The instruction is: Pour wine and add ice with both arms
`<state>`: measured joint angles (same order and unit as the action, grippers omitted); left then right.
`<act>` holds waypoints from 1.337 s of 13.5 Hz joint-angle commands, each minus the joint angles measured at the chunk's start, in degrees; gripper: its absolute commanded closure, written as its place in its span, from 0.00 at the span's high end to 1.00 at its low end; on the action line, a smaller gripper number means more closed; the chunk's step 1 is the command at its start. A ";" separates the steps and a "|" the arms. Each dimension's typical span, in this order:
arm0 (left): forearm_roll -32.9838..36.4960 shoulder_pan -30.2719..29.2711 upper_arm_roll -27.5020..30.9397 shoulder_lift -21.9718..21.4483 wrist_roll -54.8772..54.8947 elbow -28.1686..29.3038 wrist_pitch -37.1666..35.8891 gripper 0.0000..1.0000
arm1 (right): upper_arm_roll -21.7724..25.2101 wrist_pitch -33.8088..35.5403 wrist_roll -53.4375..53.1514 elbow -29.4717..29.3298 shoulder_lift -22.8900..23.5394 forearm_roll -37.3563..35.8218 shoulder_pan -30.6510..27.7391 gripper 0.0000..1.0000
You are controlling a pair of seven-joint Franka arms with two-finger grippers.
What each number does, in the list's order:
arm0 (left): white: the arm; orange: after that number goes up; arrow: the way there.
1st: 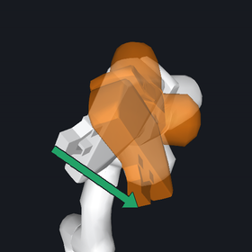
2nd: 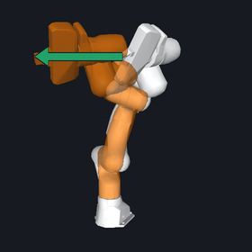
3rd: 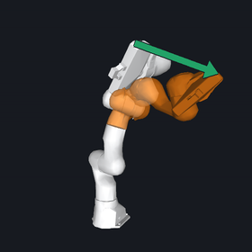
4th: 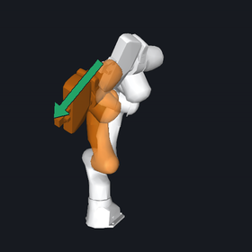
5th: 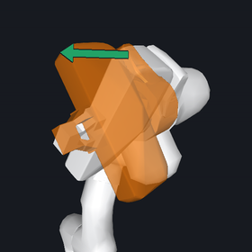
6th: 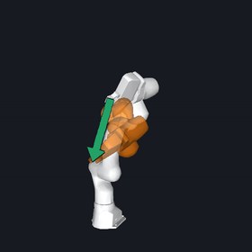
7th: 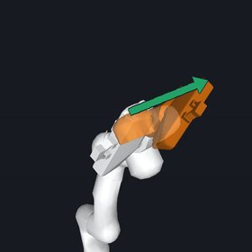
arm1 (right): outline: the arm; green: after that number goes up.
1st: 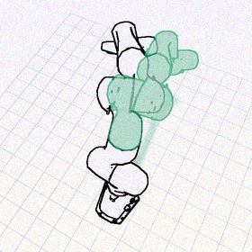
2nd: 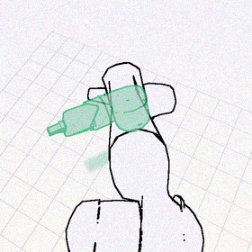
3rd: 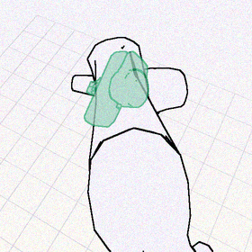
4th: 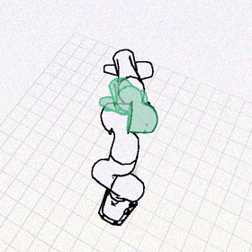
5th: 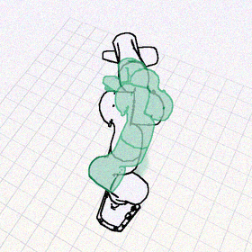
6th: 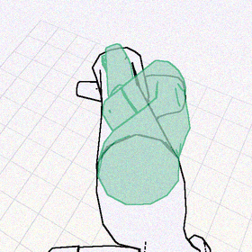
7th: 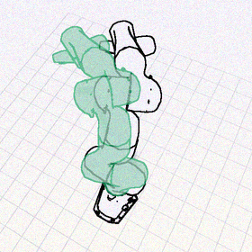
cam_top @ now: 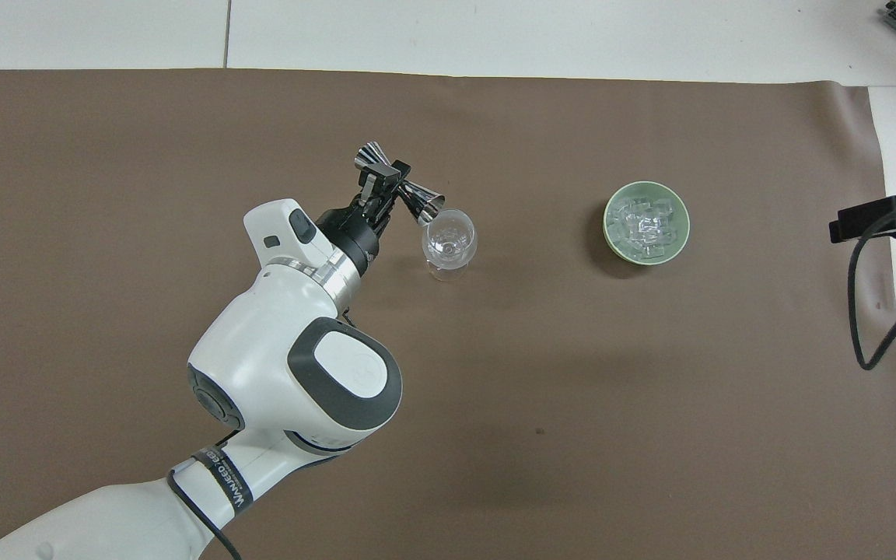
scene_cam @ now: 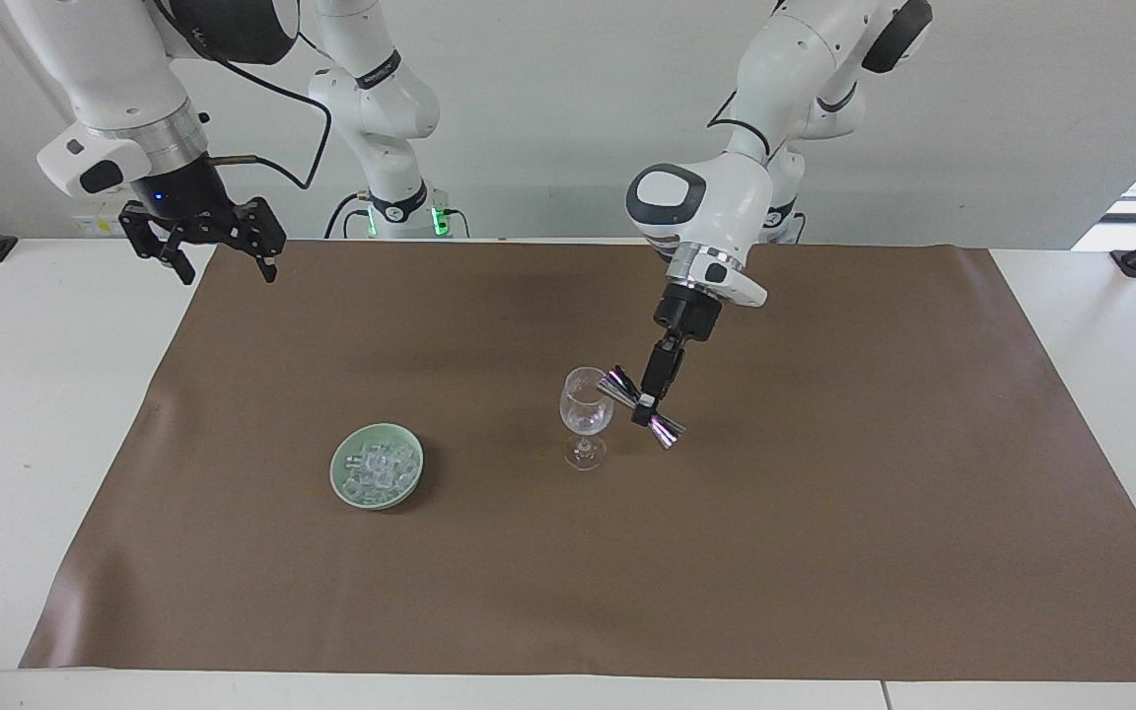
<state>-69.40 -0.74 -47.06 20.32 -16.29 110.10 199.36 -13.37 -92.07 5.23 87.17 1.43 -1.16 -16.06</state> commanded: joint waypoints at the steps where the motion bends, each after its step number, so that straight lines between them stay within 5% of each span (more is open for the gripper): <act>1: 0.75 0.47 0.04 0.60 0.47 -0.33 1.30 0.00 | -0.16 0.31 1.19 0.72 -0.55 0.81 -0.38 1.00; 6: -0.39 0.12 -0.23 0.51 0.65 -0.68 1.21 0.00 | -0.16 0.31 1.28 0.72 -0.55 0.81 -0.38 1.00; 18: -17.43 -1.55 -2.42 0.16 0.74 -4.10 0.25 0.00 | -0.16 0.40 1.19 0.72 -0.55 0.81 -0.29 1.00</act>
<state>-84.37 -1.22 -48.54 20.28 -16.34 107.34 199.41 -13.37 -92.07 5.23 87.18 1.43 -1.16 -16.06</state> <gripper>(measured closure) 0.780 0.000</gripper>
